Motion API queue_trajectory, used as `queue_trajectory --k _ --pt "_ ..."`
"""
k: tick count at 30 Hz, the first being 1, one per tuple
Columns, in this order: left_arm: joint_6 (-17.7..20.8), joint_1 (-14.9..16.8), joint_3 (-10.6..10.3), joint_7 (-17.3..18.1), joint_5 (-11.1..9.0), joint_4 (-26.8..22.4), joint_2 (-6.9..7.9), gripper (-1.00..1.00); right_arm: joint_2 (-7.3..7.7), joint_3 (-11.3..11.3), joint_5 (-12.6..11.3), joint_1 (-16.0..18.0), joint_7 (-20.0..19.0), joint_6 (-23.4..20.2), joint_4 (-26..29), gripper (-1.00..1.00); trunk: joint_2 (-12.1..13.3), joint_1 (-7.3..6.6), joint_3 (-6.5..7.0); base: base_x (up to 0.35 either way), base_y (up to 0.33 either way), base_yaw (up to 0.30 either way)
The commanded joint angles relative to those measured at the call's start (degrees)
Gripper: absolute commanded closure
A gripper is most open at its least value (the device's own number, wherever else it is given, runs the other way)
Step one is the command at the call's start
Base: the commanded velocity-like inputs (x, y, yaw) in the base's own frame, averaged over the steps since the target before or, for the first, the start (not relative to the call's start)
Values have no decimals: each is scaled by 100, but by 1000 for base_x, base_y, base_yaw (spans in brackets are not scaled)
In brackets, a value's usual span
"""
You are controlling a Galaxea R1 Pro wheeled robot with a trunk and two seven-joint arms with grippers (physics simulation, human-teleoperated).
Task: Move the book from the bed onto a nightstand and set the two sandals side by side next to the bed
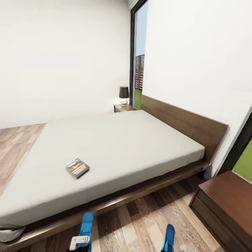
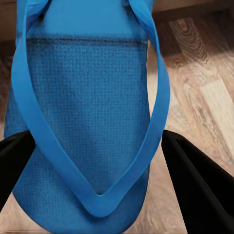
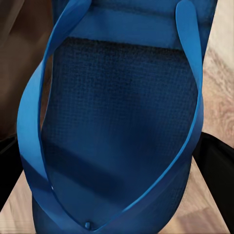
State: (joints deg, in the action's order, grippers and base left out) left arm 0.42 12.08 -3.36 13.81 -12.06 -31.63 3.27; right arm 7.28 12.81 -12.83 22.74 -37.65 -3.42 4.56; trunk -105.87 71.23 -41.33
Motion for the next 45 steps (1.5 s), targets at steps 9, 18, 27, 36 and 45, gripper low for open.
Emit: queue_trajectory --k 9,18,27,36,45 --pt "4 4 -33 -1 -60 1 7 100 2 3 -53 1 -23 -35 1 100 -2 -1 -5 0 0 292" --pt "6 4 -33 -1 -60 1 7 100 0 3 -53 0 -21 -36 0 100 -2 -1 -5 0 0 292" --pt "7 4 -33 -1 -60 4 7 100 0 3 -53 -1 -19 -36 1 100 -2 -1 -5 0 0 292" --pt "5 4 -32 -1 -60 1 7 100 2 3 -53 0 -22 -36 1 100 -2 -1 -5 0 0 292" --pt "8 4 -33 -1 -60 5 7 100 5 3 -53 1 -23 -36 1 100 -2 -1 -5 0 0 281"
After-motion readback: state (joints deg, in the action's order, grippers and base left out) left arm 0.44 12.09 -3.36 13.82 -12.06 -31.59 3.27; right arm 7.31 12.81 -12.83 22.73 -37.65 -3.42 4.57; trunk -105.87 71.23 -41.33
